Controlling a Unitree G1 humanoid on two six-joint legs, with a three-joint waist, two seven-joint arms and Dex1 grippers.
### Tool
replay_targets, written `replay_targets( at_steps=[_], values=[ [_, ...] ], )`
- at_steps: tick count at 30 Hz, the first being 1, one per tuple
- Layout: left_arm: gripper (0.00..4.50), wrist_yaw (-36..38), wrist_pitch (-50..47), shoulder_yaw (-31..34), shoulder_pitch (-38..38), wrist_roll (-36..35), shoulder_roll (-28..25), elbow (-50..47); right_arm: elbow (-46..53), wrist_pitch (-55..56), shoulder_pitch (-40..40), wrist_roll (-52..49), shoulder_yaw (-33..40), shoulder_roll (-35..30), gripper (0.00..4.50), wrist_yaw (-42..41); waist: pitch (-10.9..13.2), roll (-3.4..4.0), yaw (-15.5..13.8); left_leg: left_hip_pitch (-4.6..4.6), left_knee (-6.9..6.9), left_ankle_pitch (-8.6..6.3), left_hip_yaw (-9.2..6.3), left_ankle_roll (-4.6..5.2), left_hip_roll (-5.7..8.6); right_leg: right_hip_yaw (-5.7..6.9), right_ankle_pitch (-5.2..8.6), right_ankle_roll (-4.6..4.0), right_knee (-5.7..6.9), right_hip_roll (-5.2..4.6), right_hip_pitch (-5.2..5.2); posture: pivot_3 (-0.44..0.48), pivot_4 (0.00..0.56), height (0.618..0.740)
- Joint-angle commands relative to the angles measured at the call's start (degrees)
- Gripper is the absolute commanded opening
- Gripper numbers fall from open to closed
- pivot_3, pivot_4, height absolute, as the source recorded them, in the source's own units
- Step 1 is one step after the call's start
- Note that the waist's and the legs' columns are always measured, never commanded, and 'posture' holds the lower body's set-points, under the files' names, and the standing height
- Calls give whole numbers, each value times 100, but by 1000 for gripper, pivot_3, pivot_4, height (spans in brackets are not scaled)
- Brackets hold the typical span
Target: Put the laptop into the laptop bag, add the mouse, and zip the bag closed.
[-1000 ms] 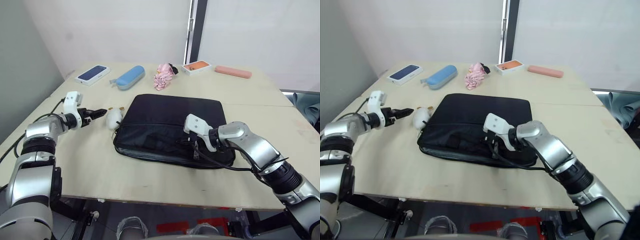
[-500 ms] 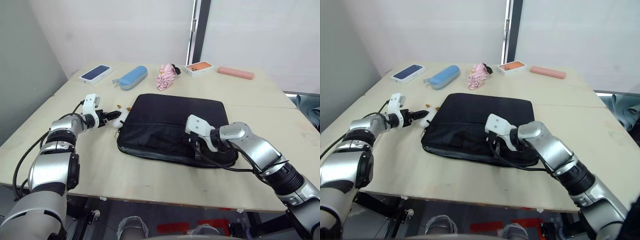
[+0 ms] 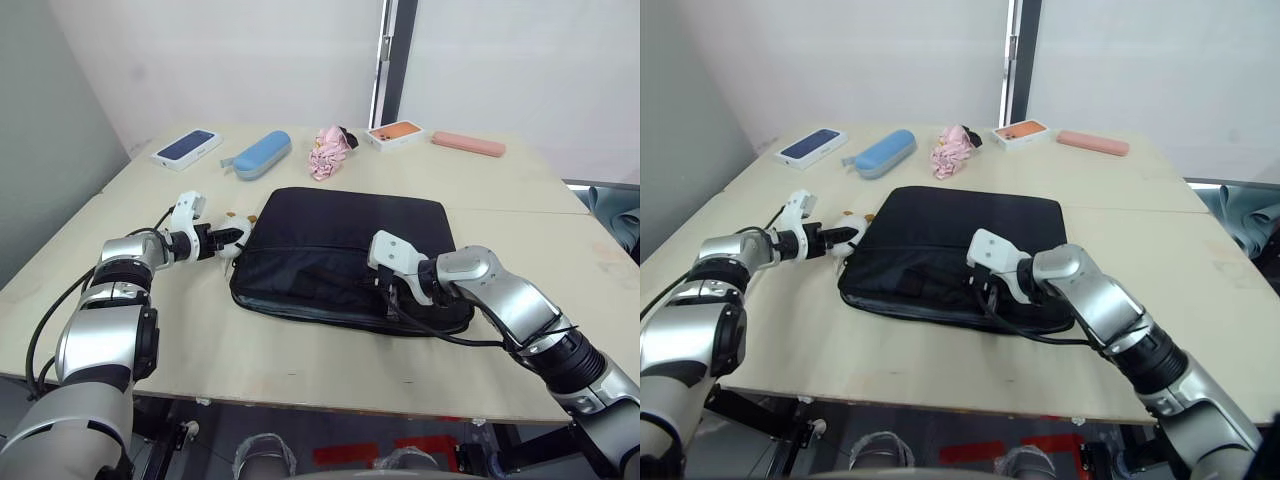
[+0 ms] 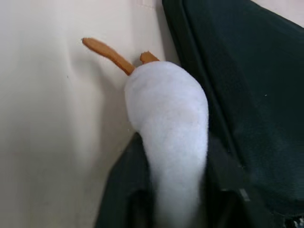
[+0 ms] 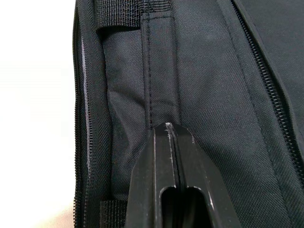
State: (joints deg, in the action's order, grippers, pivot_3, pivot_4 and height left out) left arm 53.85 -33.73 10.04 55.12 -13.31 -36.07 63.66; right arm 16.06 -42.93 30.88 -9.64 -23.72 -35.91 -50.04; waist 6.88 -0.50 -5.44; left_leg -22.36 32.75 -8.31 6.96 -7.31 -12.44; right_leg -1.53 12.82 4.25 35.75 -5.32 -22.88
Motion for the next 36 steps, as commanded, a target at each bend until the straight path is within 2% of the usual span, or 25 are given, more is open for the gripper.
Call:
replay_targets(
  at_steps=[1,6,10,14,19,24,28,30,32,36],
  values=[
    [25,263,-372,102,-84,-164,-381,-776,-292,-217,-124,248,-131,-21,0,166,4,2,17,0,-2,0,0,0,-1,0,0,0,0,1,-1,0,150,740],
    [25,1263,-1590,304,-1031,-1067,-934,-3000,-350,-172,-175,278,-206,20,0,169,5,3,43,0,-27,-1,6,-4,-2,-2,1,-2,-13,1,-8,0,150,740],
    [25,1670,-2099,555,-1978,-1587,-1394,-4039,-436,-151,-85,290,-244,83,0,148,6,6,72,4,-50,0,12,-7,-2,-2,3,-5,-24,3,-13,0,150,740],
    [25,1752,-2341,883,-2836,-1989,-1639,-4696,-443,-145,-44,289,-281,119,0,111,8,9,107,2,-58,-2,16,-5,-3,-5,4,-5,-27,6,-19,0,150,740],
    [25,1855,-2501,1452,-3718,-2601,-1611,-5271,-459,-130,-44,297,-327,136,0,90,9,11,150,5,-60,-15,16,17,-5,-6,4,-6,-27,6,-20,0,150,740],
    [25,1926,-2384,1810,-4774,-2908,-1538,-5691,-468,-114,-21,309,-388,144,0,47,7,9,238,4,-82,-15,24,17,-5,-8,4,-7,-53,10,-21,0,150,740],
    [25,1821,-2394,1888,-4922,-3100,-1534,-5730,-493,-96,-11,323,-391,140,0,18,2,2,231,3,-89,-15,22,17,-7,-3,4,-7,-63,12,-21,0,150,740],
    [25,2087,-2032,1840,-5725,-2941,-1526,-5973,-498,-101,11,316,-411,151,0,-17,-1,4,257,9,-88,-15,24,18,-7,-8,4,-8,-61,12,-19,0,150,740],
    [25,2131,-1851,1864,-6184,-2961,-1432,-6243,-533,-87,38,312,-426,155,0,-48,-1,4,320,22,-93,-16,44,19,-7,-23,4,-7,-65,10,-17,0,150,740],
    [25,2034,-2126,1969,-6365,-3575,-1250,-6914,-602,-49,99,326,-443,168,0,-112,-6,-5,257,24,-112,-16,47,17,-29,-15,7,-13,-76,28,-20,0,150,740]
  ],
)
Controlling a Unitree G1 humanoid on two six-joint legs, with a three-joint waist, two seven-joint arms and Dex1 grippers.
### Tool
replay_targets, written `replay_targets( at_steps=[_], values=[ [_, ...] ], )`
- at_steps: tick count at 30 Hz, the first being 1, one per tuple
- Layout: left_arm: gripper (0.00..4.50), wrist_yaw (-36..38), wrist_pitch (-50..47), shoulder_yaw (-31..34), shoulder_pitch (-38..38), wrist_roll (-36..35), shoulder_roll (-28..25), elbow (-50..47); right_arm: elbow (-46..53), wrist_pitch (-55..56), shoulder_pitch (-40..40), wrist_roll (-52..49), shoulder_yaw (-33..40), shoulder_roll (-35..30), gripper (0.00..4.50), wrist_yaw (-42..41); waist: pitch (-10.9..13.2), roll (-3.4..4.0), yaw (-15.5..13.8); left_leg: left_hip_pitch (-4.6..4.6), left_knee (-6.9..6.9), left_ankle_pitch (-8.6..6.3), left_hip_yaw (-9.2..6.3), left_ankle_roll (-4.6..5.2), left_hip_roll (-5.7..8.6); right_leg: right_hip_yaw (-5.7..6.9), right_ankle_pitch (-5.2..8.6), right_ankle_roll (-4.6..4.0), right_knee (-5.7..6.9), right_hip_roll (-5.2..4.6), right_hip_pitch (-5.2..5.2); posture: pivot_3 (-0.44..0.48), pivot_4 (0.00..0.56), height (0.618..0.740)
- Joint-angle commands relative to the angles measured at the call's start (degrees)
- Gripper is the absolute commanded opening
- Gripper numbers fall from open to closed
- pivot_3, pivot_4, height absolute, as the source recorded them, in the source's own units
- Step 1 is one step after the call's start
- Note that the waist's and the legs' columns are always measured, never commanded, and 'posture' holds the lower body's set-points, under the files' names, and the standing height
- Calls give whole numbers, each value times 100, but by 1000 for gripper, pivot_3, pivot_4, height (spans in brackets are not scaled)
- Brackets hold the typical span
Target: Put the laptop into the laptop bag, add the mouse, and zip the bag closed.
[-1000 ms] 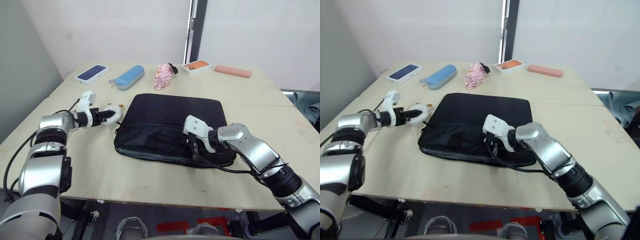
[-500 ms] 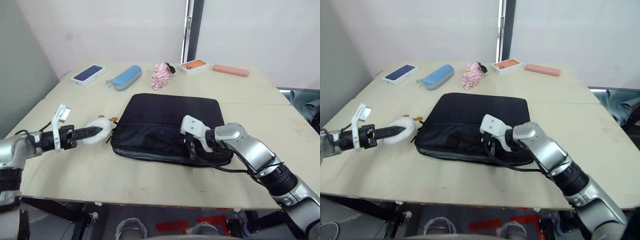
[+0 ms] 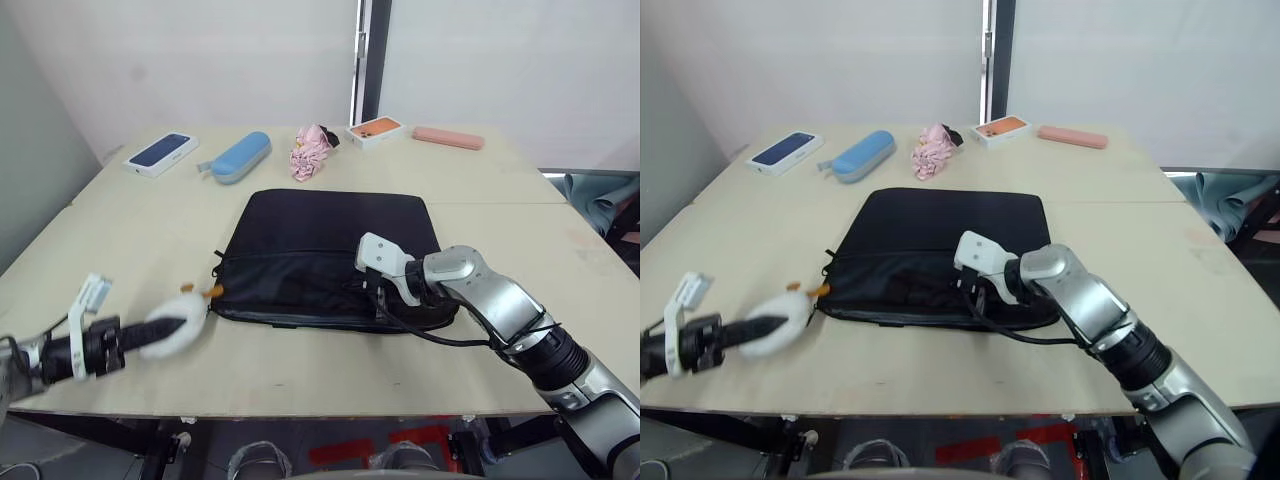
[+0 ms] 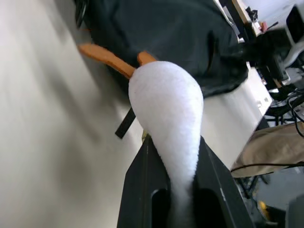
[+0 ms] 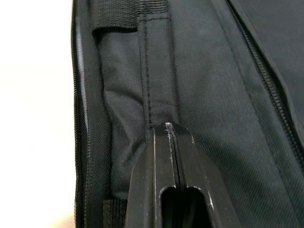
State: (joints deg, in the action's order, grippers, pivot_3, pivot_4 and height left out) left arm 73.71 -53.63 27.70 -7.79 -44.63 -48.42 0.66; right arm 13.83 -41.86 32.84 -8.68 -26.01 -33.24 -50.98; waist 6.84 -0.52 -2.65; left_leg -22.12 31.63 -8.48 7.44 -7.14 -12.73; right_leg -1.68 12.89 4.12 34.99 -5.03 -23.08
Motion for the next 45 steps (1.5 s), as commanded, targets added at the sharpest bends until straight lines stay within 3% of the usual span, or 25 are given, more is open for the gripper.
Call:
replay_targets(
  at_steps=[1,4,9,14,22,37,45],
  values=[
    [25,97,-117,120,-178,-450,-49,-785,-399,-148,-79,236,-218,-92,0,-30,-4,-5,-36,2,0,0,0,-1,-7,2,0,-4,2,7,0,0,150,740],
    [25,280,409,-306,-582,3,-240,-1121,-448,-136,-36,249,-242,-58,0,-47,0,2,-28,10,0,0,6,-3,-12,-4,0,-7,5,11,2,0,150,740],
    [25,-59,875,-532,-167,192,-161,-1106,-414,-137,-49,241,-258,-57,0,-57,-2,0,-25,12,1,0,11,-7,-29,-7,-1,-10,5,29,0,0,150,740],
    [25,145,1652,-1208,-290,763,-332,-1660,-436,-116,-28,247,-254,-75,0,-80,-4,1,-30,16,4,2,13,-11,-34,-10,-4,-16,9,35,1,0,150,740],
    [25,-56,2908,-1647,135,1197,202,-1675,-429,-101,-3,266,-273,-71,0,-97,-5,2,-35,18,18,3,12,-15,-43,-11,-6,-21,24,44,1,0,150,740],
    [25,278,5476,-3525,1574,2629,1023,-1046,-456,-108,86,354,-237,-45,0,-174,-13,4,-72,19,52,3,11,-15,-46,-20,-7,-22,61,45,2,0,150,740],
    [25,370,6068,-3994,1977,2681,1474,-643,-392,-153,68,372,-215,-78,0,-203,-14,4,-115,18,63,4,12,-14,-46,-22,-8,-22,71,44,2,0,150,740]
  ],
)
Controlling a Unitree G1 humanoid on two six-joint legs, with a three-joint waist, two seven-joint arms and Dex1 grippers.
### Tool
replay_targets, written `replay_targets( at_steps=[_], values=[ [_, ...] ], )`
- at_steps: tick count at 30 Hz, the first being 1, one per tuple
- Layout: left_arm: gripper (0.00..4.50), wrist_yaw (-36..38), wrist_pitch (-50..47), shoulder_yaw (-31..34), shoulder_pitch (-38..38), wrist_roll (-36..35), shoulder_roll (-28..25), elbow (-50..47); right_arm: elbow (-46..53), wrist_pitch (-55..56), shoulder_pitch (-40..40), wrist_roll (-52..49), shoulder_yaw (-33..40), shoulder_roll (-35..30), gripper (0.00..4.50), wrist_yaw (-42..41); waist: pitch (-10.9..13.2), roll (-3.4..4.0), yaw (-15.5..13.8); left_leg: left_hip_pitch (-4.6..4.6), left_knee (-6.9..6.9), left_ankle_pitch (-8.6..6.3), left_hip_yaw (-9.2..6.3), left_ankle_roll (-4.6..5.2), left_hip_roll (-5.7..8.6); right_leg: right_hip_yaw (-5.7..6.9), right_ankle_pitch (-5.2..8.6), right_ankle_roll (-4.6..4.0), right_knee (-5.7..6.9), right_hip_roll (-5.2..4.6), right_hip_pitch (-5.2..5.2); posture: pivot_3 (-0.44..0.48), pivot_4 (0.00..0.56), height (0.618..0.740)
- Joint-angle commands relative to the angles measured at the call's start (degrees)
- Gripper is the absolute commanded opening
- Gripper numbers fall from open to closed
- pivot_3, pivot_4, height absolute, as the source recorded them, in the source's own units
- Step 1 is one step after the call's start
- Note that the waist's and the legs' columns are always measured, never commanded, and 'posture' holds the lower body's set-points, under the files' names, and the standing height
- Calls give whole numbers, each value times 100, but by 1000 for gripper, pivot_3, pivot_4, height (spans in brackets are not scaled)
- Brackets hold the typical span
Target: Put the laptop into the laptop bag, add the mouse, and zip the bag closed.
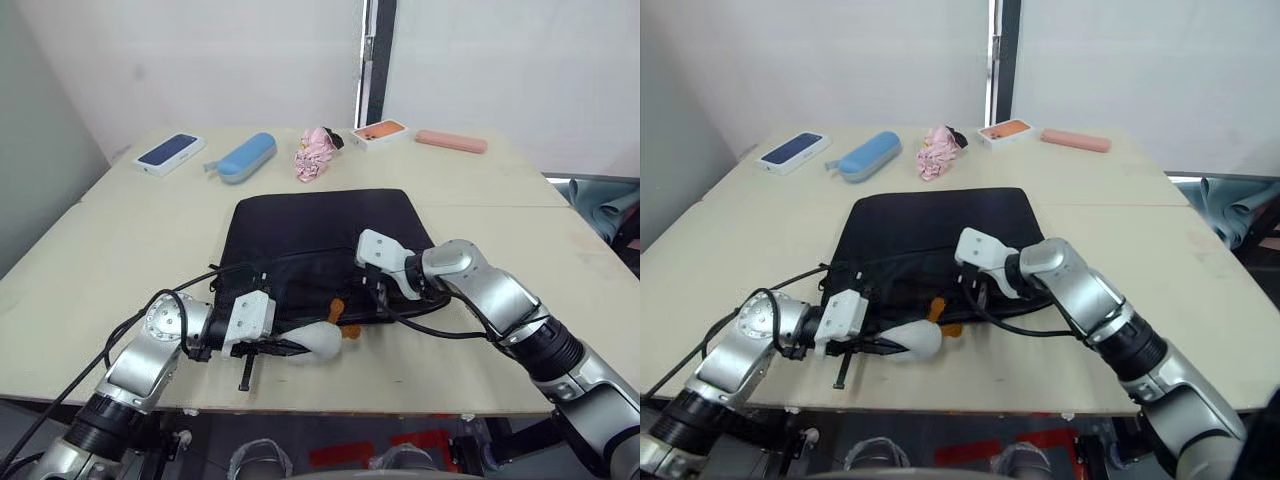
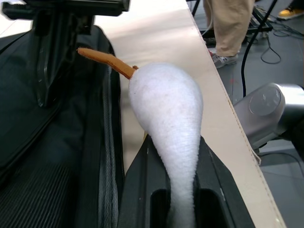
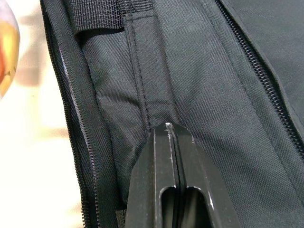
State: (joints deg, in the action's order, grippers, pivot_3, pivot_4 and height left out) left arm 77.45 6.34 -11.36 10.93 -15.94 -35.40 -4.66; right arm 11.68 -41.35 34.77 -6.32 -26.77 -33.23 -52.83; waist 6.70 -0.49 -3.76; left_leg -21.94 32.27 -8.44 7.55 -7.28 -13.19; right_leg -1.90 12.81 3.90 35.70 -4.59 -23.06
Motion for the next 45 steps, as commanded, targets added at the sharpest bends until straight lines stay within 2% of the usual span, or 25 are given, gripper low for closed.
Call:
replay_targets(
  at_steps=[1,12,16,19,23,26,30,35,38,45],
  values=[
    [25,-33,3,-88,111,-271,239,-165,-168,-215,-125,135,-140,-77,0,-19,0,0,-4,0,2,0,0,0,0,-1,0,0,2,0,0,0,150,740],
    [25,-69,-1301,-5,113,-1284,291,-826,-165,-247,-98,132,-150,-83,0,-55,0,0,-10,1,2,0,1,0,0,-2,0,0,5,0,-1,0,150,740],
    [25,-89,-1504,-30,191,-1398,364,-897,-166,-251,-90,128,-148,-86,0,-74,0,1,-10,1,2,0,1,0,0,-2,0,0,5,0,-1,0,150,740],
    [25,-124,-1651,-61,341,-1490,495,-881,-184,-251,-73,129,-150,-76,0,-82,0,0,-10,1,2,0,1,0,0,-2,0,0,4,0,-1,0,150,740],
    [25,-469,-2338,202,748,-2032,766,-832,-184,-265,-55,132,-155,-65,0,-88,0,0,-12,0,5,0,1,0,0,-2,0,-1,7,0,-1,0,150,740],
    [25,-574,-2980,473,996,-2465,674,-803,-197,-263,-54,140,-145,-79,0,-88,1,1,1,0,5,0,2,0,0,-3,0,-1,8,1,-2,0,150,740],
    [25,-516,-3988,759,1190,-3040,275,-776,-208,-264,-42,151,-114,-84,0,-76,2,2,-1,-2,4,1,1,-3,-1,-4,0,-1,7,5,-5,0,150,740],
    [25,-276,-3790,579,1116,-2647,41,-847,-208,-268,-44,147,-99,-55,0,-54,2,2,-2,0,6,2,1,-3,0,-4,0,-1,7,4,-2,0,150,740],
    [25,-68,-3114,268,950,-1985,-54,-797,-174,-283,-70,140,-101,-46,0,-37,2,2,3,-1,5,2,1,-3,-2,-3,0,-1,7,4,-3,0,150,740],
    [25,47,-1884,-150,591,-1086,121,-593,-162,-292,-75,133,-88,-55,0,-25,2,2,1,0,5,2,0,-3,-2,-3,0,-1,6,4,-2,0,150,740]
  ],
)
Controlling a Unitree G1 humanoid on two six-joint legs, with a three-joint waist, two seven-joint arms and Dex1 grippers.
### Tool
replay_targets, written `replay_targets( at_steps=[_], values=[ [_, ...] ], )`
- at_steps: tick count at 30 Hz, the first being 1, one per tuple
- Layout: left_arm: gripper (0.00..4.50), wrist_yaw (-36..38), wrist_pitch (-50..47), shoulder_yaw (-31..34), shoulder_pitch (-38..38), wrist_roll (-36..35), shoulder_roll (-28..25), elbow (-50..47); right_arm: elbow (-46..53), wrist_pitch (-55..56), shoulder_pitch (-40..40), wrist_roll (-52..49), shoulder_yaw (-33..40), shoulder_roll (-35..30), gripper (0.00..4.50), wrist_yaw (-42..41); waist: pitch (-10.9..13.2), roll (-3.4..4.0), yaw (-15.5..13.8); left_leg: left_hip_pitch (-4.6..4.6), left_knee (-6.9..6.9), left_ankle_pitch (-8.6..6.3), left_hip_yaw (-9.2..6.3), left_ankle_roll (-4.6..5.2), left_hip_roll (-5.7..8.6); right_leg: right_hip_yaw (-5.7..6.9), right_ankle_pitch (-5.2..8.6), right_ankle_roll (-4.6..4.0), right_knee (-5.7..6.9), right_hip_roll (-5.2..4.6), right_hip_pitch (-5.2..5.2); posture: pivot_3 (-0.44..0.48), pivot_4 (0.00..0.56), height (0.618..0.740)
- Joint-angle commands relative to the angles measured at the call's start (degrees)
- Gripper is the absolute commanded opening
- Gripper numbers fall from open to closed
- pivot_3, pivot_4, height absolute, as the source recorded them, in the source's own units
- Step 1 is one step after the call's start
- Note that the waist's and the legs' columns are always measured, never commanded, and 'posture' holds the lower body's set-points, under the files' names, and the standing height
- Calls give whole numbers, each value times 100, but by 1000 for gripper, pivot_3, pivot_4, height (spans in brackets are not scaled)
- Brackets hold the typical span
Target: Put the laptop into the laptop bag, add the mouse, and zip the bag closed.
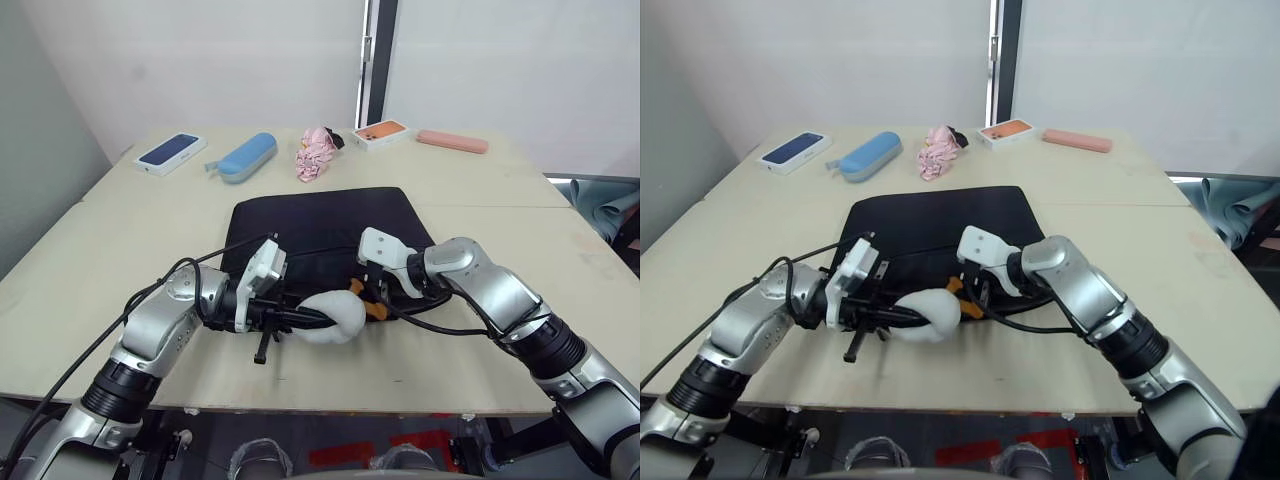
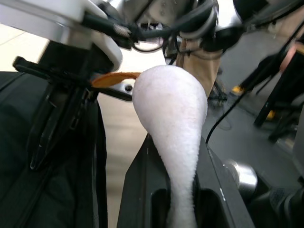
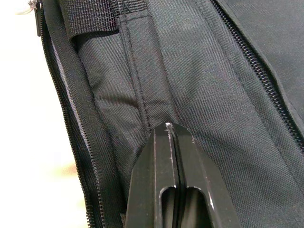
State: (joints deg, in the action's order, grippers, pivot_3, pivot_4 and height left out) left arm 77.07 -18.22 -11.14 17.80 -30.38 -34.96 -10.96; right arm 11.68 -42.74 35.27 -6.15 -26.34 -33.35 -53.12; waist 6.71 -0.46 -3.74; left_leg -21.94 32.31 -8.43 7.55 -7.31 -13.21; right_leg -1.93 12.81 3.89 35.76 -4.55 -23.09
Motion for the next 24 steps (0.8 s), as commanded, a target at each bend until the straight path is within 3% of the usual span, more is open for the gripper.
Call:
replay_targets(
  at_steps=[1,6,11,16,24],
  values=[
    [25,94,734,-229,-134,465,111,86,-156,-154,-127,118,-132,-46,0,5,0,0,-2,0,0,0,0,0,0,1,0,0,0,0,0,0,150,740],
    [25,91,1481,-719,-36,1171,394,710,-122,-183,-130,116,-128,-66,0,4,0,0,-4,0,0,0,0,0,0,0,0,0,1,0,0,0,150,740],
    [25,139,2146,-1112,558,1727,824,1403,-10,-247,-196,104,-122,-119,0,-4,-1,-1,-25,1,1,0,-1,1,0,-1,-1,0,5,0,0,0,150,740],
    [25,545,2552,-1475,1036,1830,1218,1840,85,-341,-228,93,-106,-148,0,-5,-1,-1,-61,0,5,1,2,1,0,-5,-2,-1,4,0,0,0,150,740],
    [25,708,2849,-1395,1152,1764,1456,2199,207,-468,-294,67,-73,-210,0,13,-1,-1,-141,1,5,1,5,2,0,-7,-3,0,4,-2,1,0,150,740]
  ],
)
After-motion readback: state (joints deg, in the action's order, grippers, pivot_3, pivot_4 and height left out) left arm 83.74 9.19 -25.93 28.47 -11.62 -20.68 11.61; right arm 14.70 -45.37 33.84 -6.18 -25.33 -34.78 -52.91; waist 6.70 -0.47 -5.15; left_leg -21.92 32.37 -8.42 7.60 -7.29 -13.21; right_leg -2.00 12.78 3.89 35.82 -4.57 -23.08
